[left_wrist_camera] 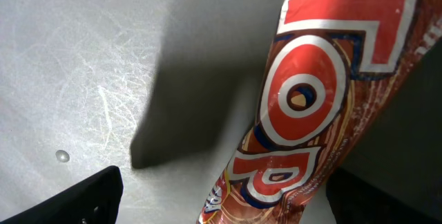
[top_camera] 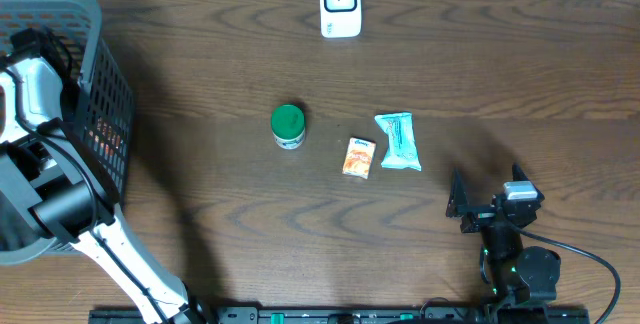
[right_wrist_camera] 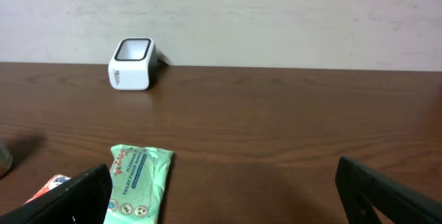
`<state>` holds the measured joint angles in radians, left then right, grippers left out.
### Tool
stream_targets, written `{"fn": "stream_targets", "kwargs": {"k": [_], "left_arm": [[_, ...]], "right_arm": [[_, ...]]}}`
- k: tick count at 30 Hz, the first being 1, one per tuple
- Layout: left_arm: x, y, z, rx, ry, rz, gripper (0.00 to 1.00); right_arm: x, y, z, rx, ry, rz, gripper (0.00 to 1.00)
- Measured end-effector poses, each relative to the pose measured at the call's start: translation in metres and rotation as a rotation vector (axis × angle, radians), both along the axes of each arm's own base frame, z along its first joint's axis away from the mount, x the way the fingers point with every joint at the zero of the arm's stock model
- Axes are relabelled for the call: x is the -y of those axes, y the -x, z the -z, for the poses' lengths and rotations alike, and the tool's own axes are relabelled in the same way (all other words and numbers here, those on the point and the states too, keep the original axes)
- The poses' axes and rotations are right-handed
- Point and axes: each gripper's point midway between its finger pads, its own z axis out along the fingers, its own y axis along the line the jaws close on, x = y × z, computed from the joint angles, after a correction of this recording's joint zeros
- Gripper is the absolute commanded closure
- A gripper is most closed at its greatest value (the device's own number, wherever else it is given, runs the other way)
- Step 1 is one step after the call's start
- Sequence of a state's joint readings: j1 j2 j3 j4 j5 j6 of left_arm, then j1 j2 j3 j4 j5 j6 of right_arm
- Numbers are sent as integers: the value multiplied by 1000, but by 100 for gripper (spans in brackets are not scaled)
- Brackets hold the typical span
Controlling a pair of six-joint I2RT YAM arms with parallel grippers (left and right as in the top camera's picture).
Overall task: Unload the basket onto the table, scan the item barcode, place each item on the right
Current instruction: 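Reach the left gripper into the basket toward the red TOP bar, then lift the red TOP bar out and drop it left of the jar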
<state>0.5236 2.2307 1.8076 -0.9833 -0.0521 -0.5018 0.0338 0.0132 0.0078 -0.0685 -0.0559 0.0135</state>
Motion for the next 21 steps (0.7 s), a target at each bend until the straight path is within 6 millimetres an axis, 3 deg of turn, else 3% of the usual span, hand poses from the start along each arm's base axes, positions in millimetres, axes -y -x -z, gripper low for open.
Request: {"fn": "stream_targets", "kwargs": {"k": [2,3,7,11,16,21], "left_arm": [[0,0,0,3,1,-9,44],[0,-1,0,4,-1,-11,53],[-1,-2,0,8,-3,-10,56],[-2,-4,0,20,-9,-22,92],[-4,-2,-1,6,-24,-18,93],[-12,15,-16,-73,-57,-28,93]], "right_arm": [[0,0,0,0,0,0,1],[0,0,0,0,0,0,1],[0,0,0,0,0,0,1],[0,0,0,0,0,0,1],[0,0,0,0,0,0,1],[0,0,0,0,0,0,1]]}}
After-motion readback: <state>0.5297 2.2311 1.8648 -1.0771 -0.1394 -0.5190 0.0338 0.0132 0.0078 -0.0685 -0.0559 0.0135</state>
